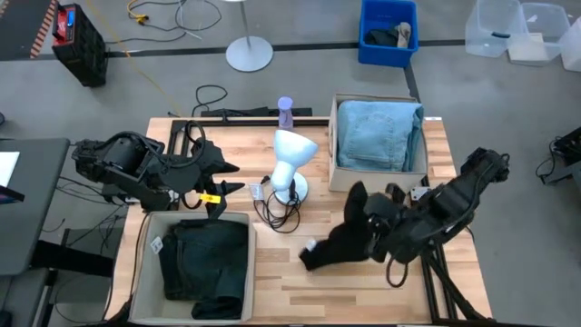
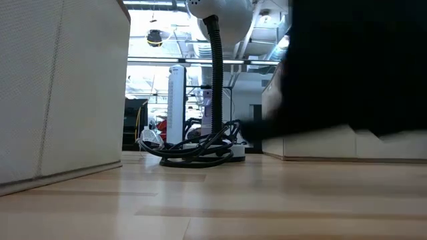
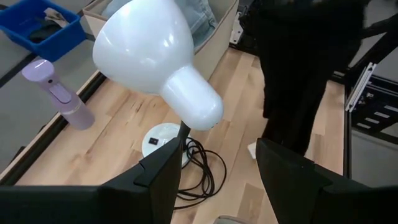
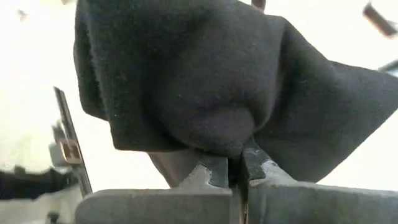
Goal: Sort clothes
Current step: Put the black pants into the laundry organizer
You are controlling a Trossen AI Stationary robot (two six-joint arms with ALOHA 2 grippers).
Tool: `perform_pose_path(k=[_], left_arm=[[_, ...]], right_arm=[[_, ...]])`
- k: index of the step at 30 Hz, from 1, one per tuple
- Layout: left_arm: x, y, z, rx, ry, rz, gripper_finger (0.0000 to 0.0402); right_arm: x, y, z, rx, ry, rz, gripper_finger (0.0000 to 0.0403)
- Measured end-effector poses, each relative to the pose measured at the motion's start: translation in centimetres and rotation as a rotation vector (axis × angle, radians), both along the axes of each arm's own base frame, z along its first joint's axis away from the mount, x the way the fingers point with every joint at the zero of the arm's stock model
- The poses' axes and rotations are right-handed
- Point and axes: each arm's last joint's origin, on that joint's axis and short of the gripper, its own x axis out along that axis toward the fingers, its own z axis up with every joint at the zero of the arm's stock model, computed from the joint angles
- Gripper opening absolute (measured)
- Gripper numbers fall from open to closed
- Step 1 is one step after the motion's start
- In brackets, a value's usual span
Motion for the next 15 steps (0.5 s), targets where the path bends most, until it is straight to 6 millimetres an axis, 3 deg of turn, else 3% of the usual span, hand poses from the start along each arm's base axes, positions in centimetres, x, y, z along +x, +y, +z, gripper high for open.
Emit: perform_pose_path(k=[7, 15], left_arm=[[-0.7, -0.2, 0.3, -0.015, -0.010, -0.036, 0.0200], [-2.8, 0.4, 1.3, -0.032, -0.057, -0.045, 0.0200]], right_arm=[[-0.2, -1.2, 4.6, -0.082, -0.182, 0.079, 0.0000], [-0.8, -2.1, 7.9, -0.163, -0.327, 0.103, 0.0000]])
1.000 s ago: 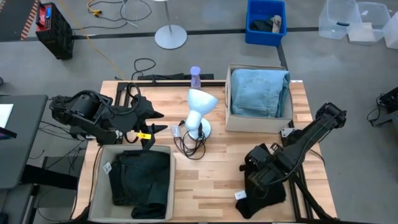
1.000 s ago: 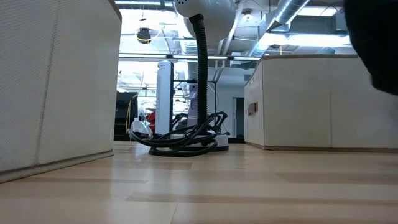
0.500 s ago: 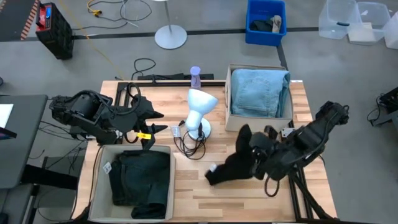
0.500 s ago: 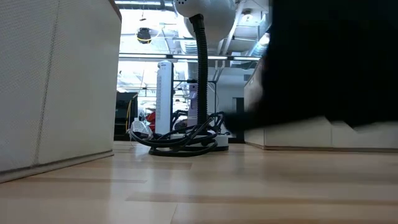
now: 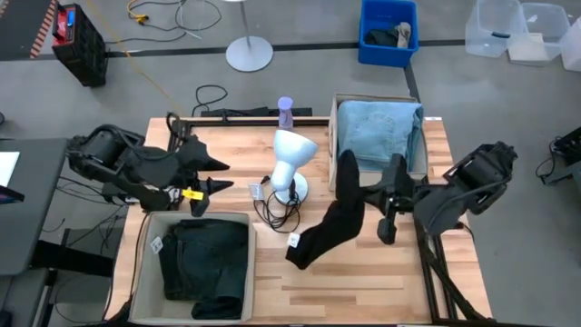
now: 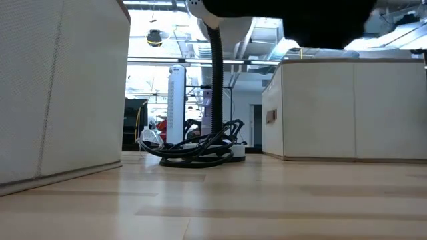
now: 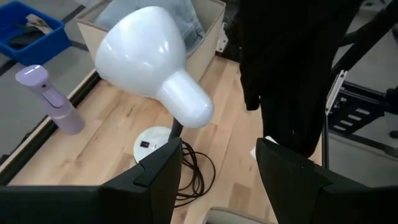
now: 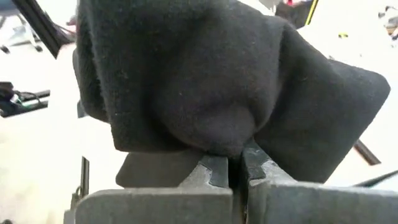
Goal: Sort clothes
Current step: Put the black pants into the laundry organizer
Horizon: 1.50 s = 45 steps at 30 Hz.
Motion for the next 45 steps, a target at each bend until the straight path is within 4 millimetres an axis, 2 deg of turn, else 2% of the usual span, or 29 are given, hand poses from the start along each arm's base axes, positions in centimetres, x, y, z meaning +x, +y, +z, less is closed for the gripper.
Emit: perform_pose_path(k=[5, 13, 25, 37, 45], left_arm=[[-0.9, 0.5, 0.4, 0.006, -0.021, 0.020, 0.0200], [-1.3, 0.6, 0.0, 0.025, 0.024, 0.024, 0.0200], [-1.4, 0.6, 0.0, 0.023, 0.028, 0.025, 0.0200], [-1.2, 0.6, 0.2, 0.016, -0.004, 0.022, 0.0200], [-0.8, 0.4, 0.7, 0.022, -0.056, 0.005, 0.0200]], right_arm=[[-0.4, -0.3, 1.7, -0.020, -0.074, 0.031, 0.0000], [-0.7, -0.3, 4.8, -0.073, -0.249, 0.104, 0.0000], [-0.4, 0.0, 7.3, -0.128, -0.433, 0.180, 0.0000], [0.2, 0.0, 8.6, -0.180, -0.558, 0.246, 0.0000], [2.4, 0.2, 8.4, -0.205, -0.593, 0.269, 0.0000]])
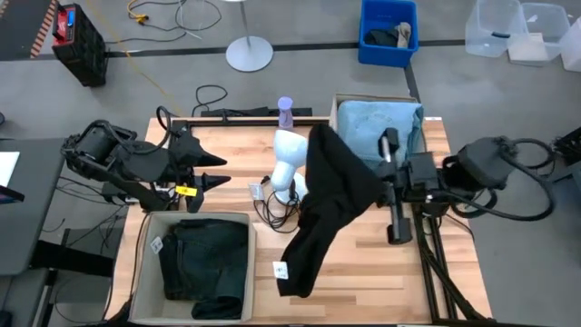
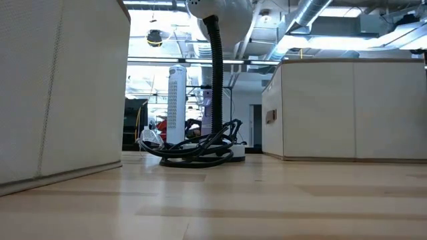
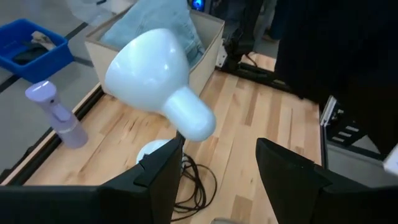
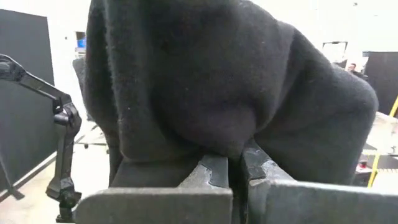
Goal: Sort clothes
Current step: Put the black pants into the laundry organizer
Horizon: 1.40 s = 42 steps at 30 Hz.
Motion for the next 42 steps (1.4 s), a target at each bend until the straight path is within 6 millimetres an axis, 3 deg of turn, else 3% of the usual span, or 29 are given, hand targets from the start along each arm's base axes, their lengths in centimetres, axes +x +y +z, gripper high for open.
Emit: perform_pose_path(k=[11, 19, 25, 32, 36, 42], left_arm=[[0.3, -0.1, 1.8, 0.028, -0.165, -0.056, 0.0200], [-2.3, 0.5, 4.2, -0.024, -0.362, -0.130, 0.0200], [-5.3, 1.8, 5.6, -0.060, -0.487, -0.130, 0.0200], [-7.5, 2.7, 6.1, -0.078, -0.536, -0.127, 0.0200], [-8.5, 3.1, 6.3, -0.071, -0.553, -0.129, 0.0200], [-9.6, 3.6, 6.4, -0.049, -0.569, -0.134, 0.0200]], right_arm=[[4.6, -1.3, 0.3, -0.001, -0.172, 0.118, 0.0000], [10.4, -1.7, -1.4, 0.047, -0.281, 0.133, 0.0000], [16.0, -1.8, -4.3, 0.132, -0.345, 0.195, 0.0000], [22.3, -1.3, -8.6, 0.208, -0.305, 0.222, 0.0000], [24.8, -0.7, -11.6, 0.262, -0.317, 0.253, 0.0000], [28.1, 0.5, -16.6, 0.278, -0.191, 0.286, 0.0000]])
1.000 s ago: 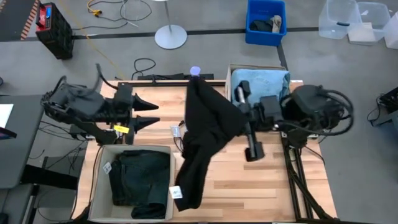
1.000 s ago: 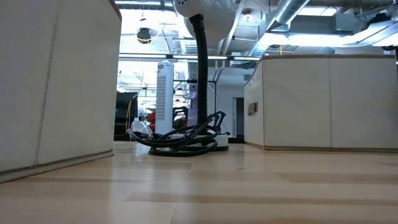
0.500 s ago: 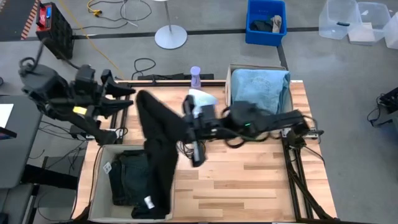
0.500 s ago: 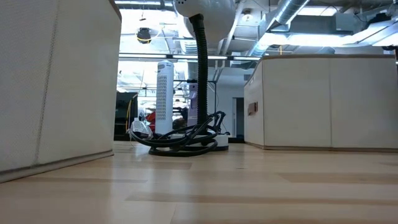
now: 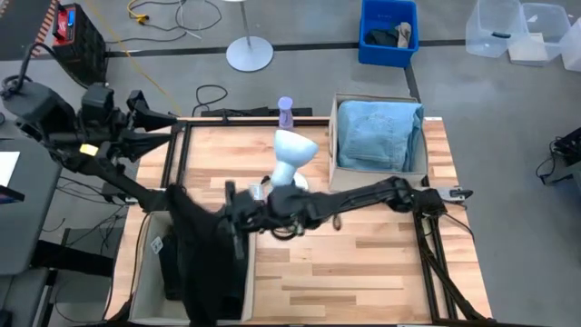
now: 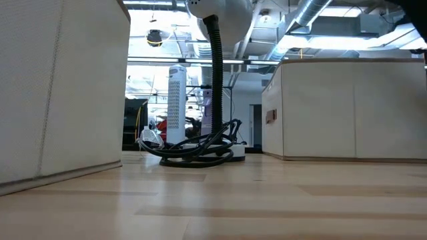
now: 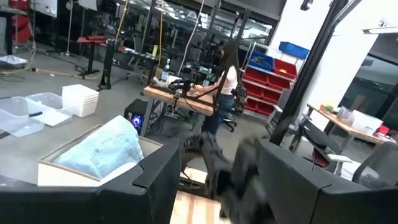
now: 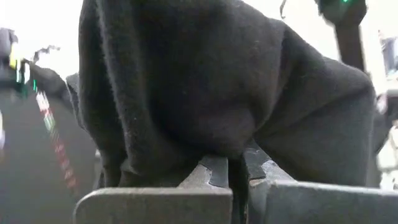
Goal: Sort clothes
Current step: Put the black pants into the laundry organizer, then return to Home Position
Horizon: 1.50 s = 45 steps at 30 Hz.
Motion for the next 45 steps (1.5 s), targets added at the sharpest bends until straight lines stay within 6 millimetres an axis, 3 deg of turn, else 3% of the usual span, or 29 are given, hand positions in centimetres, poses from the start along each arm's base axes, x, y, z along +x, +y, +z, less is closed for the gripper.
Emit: perform_pose_path(k=[5, 15, 19, 23, 29, 32, 35, 41, 45], left_arm=[[-0.5, 0.2, 0.0, -0.001, -0.003, 0.000, 0.0200], [-0.2, 0.1, -0.5, 0.017, 0.048, 0.000, 0.0200], [-0.1, 0.0, -1.0, 0.002, 0.097, -0.002, 0.0200], [0.6, -0.2, -1.5, -0.002, 0.136, -0.001, 0.0200], [1.0, -0.4, -1.6, 0.001, 0.148, -0.001, 0.0200], [1.2, -0.5, -1.7, -0.002, 0.154, -0.001, 0.0200], [1.5, -0.6, -1.8, -0.013, 0.163, 0.000, 0.0200], [2.3, -1.0, -2.2, -0.006, 0.210, -0.001, 0.0200], [3.2, -1.5, -2.5, 0.004, 0.236, -0.016, 0.0200]], right_arm=[[1.5, 1.0, -3.7, -0.053, 0.161, 0.064, 0.0000], [1.6, 0.3, -7.4, -0.131, 0.532, 0.056, 0.0008], [1.4, 0.0, -8.4, -0.136, 0.643, 0.053, 0.0037], [1.0, 0.6, -9.0, -0.149, 0.711, 0.064, 0.0095], [0.7, 1.4, -9.1, -0.168, 0.712, 0.081, 0.0212], [0.7, 1.7, -9.1, -0.194, 0.707, 0.088, 0.0242], [0.3, 2.1, -8.3, -0.241, 0.673, 0.081, 0.0246], [-1.5, 1.7, -4.3, -0.297, 0.570, 0.047, 0.0230], [-2.5, 1.3, -2.6, -0.317, 0.546, 0.039, 0.0205]])
